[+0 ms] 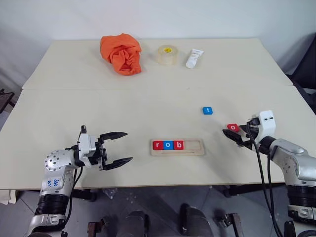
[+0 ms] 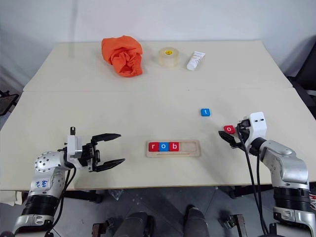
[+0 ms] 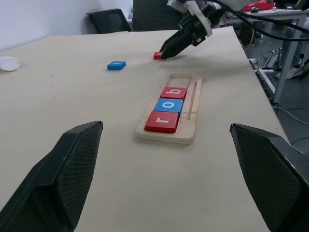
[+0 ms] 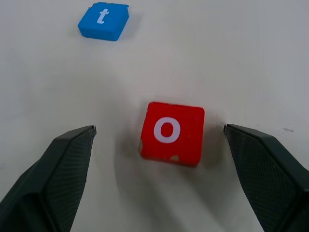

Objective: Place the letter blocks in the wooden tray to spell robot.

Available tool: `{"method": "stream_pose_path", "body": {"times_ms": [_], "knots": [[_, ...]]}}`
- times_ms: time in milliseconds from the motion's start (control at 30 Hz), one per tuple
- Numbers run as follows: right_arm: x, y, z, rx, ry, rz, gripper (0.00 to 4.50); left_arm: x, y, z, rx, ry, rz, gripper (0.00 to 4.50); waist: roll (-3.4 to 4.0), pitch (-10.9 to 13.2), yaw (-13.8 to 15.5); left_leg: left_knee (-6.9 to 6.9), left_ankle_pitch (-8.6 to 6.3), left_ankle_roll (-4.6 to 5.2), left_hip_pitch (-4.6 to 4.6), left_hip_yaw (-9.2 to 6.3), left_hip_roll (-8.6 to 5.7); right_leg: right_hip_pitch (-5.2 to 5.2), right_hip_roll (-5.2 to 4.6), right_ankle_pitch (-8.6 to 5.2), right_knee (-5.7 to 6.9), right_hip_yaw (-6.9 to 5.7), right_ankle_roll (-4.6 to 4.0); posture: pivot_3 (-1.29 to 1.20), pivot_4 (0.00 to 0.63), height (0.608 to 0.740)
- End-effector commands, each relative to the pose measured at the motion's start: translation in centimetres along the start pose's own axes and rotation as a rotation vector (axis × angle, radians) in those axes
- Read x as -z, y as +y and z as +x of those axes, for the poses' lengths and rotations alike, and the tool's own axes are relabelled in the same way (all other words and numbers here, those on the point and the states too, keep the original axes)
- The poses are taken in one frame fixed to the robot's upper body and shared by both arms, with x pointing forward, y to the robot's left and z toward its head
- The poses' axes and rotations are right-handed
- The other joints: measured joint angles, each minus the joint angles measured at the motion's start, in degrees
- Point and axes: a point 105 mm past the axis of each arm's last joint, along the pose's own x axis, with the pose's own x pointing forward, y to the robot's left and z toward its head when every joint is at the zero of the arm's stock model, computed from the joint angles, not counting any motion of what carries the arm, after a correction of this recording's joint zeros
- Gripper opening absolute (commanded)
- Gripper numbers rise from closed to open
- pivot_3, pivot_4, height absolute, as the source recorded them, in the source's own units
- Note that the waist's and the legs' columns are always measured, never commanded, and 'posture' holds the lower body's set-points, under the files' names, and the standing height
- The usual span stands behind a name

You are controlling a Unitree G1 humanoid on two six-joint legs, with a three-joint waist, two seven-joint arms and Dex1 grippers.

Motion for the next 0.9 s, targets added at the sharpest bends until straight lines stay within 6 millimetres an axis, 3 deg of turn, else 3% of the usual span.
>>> {"method": "stream_pose_path", "body": {"times_ms": [33,67,167,400,533,667,900], "knots": [[0.5,0.1,0.5,0.021,0.013,0.001,4.44,-0.9,0.2,-0.2,-0.015,-0.016,0.032,4.5,0.0,0.0,-0.1,0.0,0.0,0.0,0.0,0.01,0.01,0.0,0.01,0.0,0.01,0.0,0.0,0.0,0.15,0.74],[0.8,0.2,0.6,0.028,0.023,0.008,4.44,-0.9,0.1,-0.2,-0.015,-0.015,0.033,4.5,0.0,0.0,-0.1,0.01,0.0,-0.01,0.01,0.01,0.04,0.0,0.03,0.0,0.01,0.0,0.0,0.0,0.15,0.74],[1.3,0.4,0.6,0.039,0.027,0.006,3.86,-0.9,0.2,-0.2,-0.019,-0.016,0.035,4.5,0.0,0.0,-0.4,0.02,0.0,-0.02,0.05,0.01,0.08,0.01,0.04,0.0,0.03,0.01,0.0,0.0,0.15,0.74],[1.7,0.7,0.0,0.071,0.007,-0.011,1.48,-0.9,0.2,-0.2,-0.011,-0.017,0.031,4.5,-0.01,0.0,-0.7,0.01,-0.04,-0.06,0.05,0.03,0.12,0.01,0.1,-0.01,0.02,0.01,-0.01,0.0,0.15,0.74],[0.6,1.2,-0.8,0.098,-0.068,-0.031,1.45,-0.8,0.2,-0.2,-0.004,-0.018,0.027,4.5,-0.01,0.0,-0.9,0.01,-0.04,-0.06,0.05,0.03,0.13,0.0,0.11,-0.01,0.02,0.01,-0.02,0.0,0.15,0.74],[-0.2,2.9,-2.2,0.09,-0.101,-0.048,1.45,-0.8,0.2,-0.3,0.001,-0.019,0.024,4.5,0.01,0.0,-0.9,0.0,-0.04,-0.06,0.03,0.0,0.17,-0.01,0.11,-0.01,0.02,0.01,-0.02,0.0,0.15,0.74],[1.7,6.4,-3.7,0.098,-0.063,0.003,1.45,-0.7,0.4,-0.1,0.014,-0.02,0.021,4.5,0.01,0.0,-1.0,-0.01,-0.06,-0.08,0.03,-0.05,0.22,-0.06,0.15,-0.02,0.03,0.04,-0.03,0.0,0.15,0.74]]}}
